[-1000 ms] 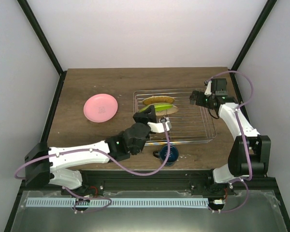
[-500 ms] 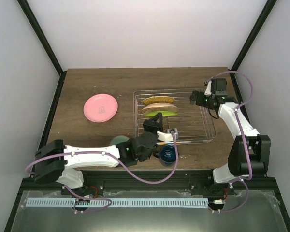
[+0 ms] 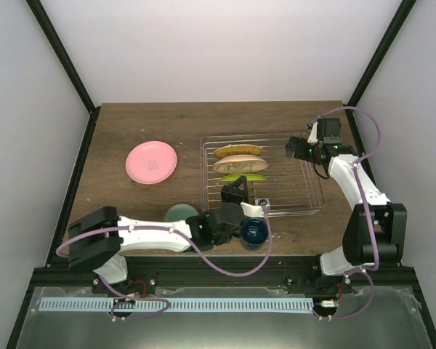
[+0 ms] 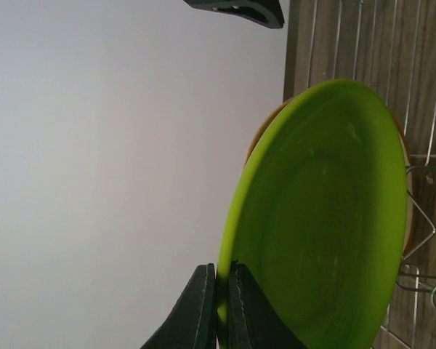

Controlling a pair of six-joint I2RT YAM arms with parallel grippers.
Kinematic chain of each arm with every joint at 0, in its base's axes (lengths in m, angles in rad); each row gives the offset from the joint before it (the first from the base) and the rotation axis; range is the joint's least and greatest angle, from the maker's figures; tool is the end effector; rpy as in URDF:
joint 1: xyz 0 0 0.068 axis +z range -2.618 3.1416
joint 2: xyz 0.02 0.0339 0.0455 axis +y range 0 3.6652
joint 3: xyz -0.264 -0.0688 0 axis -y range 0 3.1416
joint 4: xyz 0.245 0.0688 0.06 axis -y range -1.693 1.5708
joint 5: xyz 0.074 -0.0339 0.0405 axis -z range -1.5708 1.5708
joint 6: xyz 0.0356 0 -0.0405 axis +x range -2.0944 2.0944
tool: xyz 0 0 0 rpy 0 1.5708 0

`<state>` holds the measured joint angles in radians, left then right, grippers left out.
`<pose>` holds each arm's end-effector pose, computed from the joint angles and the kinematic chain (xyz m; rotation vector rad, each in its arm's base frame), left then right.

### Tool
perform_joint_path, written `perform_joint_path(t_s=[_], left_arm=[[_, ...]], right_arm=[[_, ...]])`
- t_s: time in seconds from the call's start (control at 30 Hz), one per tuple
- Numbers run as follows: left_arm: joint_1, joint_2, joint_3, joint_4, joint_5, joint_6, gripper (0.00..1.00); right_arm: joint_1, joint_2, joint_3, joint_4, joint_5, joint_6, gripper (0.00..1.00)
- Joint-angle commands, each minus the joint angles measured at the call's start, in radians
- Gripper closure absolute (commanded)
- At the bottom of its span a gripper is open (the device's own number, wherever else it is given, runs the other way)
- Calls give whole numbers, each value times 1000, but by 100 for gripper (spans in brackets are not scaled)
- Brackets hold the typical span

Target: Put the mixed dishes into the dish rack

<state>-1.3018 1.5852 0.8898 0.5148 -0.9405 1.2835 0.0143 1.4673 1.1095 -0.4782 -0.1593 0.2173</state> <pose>0.1191 -0.3238 0.2495 1.3559 1.0943 0.8031 0.3163 0.0102 0.2655 0.1708 2.4083 0.2986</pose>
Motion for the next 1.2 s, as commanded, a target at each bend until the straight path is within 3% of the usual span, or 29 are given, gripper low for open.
perform_joint_path(t_s=[0.0,0.57,0.8,1.0,1.17], left_arm=[[21,20,-6,15,-9,-67,100],[48,78,-8,-34,11,-208,100],[49,80,29,-171,23,-304,84],[43,58,41,-229,26,-334,54],[18,4,60,-283,45,-367,44]], right_arm=[[-14,-7,-5,15,6,-16,0],[-14,-2,-8,15,2,-15,0],[-14,2,-10,17,0,-13,0],[-14,2,-8,17,-4,-13,0],[-14,3,-5,16,-6,-12,0]])
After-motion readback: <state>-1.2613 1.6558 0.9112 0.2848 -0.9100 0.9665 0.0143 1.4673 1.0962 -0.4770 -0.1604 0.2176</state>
